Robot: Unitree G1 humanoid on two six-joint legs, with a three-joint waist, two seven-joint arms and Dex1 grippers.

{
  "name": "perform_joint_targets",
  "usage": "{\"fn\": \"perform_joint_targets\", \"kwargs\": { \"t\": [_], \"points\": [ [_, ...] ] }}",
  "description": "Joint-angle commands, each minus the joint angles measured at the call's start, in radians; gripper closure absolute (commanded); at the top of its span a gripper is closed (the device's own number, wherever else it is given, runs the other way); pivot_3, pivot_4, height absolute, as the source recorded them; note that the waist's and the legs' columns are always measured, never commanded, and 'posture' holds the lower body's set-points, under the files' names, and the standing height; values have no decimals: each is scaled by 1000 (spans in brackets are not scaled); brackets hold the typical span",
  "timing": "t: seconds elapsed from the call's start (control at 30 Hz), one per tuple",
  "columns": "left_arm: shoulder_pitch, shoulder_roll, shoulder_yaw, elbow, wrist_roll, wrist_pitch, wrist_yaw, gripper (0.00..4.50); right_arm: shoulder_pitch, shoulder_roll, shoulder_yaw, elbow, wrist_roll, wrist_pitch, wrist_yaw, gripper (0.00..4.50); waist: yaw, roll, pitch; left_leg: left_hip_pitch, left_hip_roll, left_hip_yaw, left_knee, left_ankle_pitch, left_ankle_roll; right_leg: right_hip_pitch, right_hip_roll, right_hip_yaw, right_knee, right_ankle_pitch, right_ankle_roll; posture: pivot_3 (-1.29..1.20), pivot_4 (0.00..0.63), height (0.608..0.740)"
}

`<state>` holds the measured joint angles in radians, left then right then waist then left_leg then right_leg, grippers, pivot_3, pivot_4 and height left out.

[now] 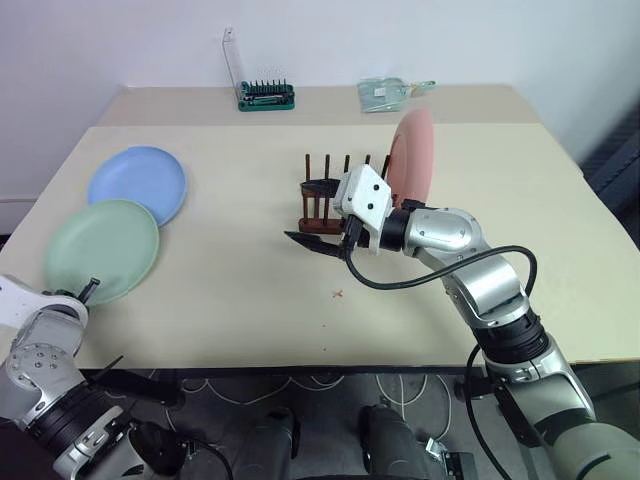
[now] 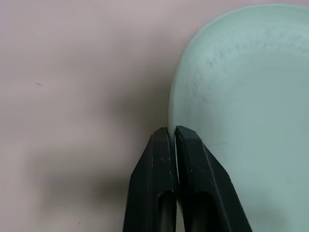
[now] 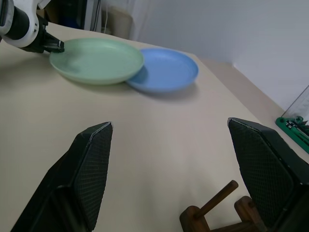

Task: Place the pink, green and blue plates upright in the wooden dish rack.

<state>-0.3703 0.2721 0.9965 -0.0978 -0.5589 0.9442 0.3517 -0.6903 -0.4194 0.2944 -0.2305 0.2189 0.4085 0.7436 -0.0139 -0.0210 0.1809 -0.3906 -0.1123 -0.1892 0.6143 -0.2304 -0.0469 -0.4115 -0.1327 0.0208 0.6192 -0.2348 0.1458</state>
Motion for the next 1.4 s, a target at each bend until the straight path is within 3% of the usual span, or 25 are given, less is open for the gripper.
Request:
{"fn": "perform_joint_targets", "kwargs": {
  "t": [0.03,0.2,0.23,0.3,0.43,0.57,0.77,1.07,1.13,1.2,1.4],
  "points": [
    [-2,2,-11,-14,-38,-65,-40,4444,-2,1,-33,-47,5,-11,4,607,1,0,0,0,0,0,0,0,0,0,0,0,0,0,0,0,150,740],
    [-37,-9,-51,-113,-116,-219,-139,4444,-8,-4,-42,-54,22,-16,30,607,3,-2,0,0,1,0,0,0,0,0,0,0,-1,0,-1,0,150,740],
    [-37,3,-83,-132,-108,-230,-153,4482,-12,-3,-42,-53,23,-19,35,364,3,-2,0,-1,2,0,0,0,0,0,0,0,-1,0,-1,0,150,740],
    [-58,46,-211,-178,-39,-251,-173,4500,-37,0,-25,-32,-31,-82,27,18,3,-2,0,-1,1,1,0,0,0,0,0,0,-2,1,-1,0,150,740],
    [-120,62,-329,-201,-3,-268,-149,4500,-73,-2,12,29,-150,-197,-2,18,2,-2,0,-1,1,1,0,0,0,0,1,0,-2,1,-1,0,150,740],
    [-284,45,-565,-224,89,-226,-104,4500,-148,4,67,169,-338,-400,-75,18,2,-2,1,-1,1,1,0,0,-1,0,2,0,-2,1,-2,0,150,740],
    [-423,-36,-662,-241,85,-136,-48,4500,-228,41,131,338,-533,-577,-185,18,-11,-2,1,-1,2,3,-1,3,-6,-1,3,2,-4,1,-2,0,150,740],
    [-456,-79,-697,-307,69,-40,-53,4500,-304,71,160,548,-743,-690,-359,18,-8,-2,1,-1,5,4,-1,3,-10,-3,7,4,-2,2,-3,0,150,740],
    [-457,-80,-696,-317,67,-28,-58,4500,-313,73,154,570,-761,-697,-383,535,-7,-2,1,-1,5,4,-1,3,-10,-3,7,4,-2,2,-3,0,150,740],
    [-457,-81,-693,-323,65,-19,-60,4500,-320,71,152,583,-783,-705,-407,1324,-6,-2,1,-1,5,4,-1,3,-10,-3,7,4,-2,2,-3,0,150,740],
    [-450,-102,-674,-326,49,-21,-69,4500,-309,69,143,576,-826,-716,-458,4462,-6,-2,1,-1,5,4,-1,3,-10,-3,8,4,-2,2,-3,0,150,740]
  ]
}}
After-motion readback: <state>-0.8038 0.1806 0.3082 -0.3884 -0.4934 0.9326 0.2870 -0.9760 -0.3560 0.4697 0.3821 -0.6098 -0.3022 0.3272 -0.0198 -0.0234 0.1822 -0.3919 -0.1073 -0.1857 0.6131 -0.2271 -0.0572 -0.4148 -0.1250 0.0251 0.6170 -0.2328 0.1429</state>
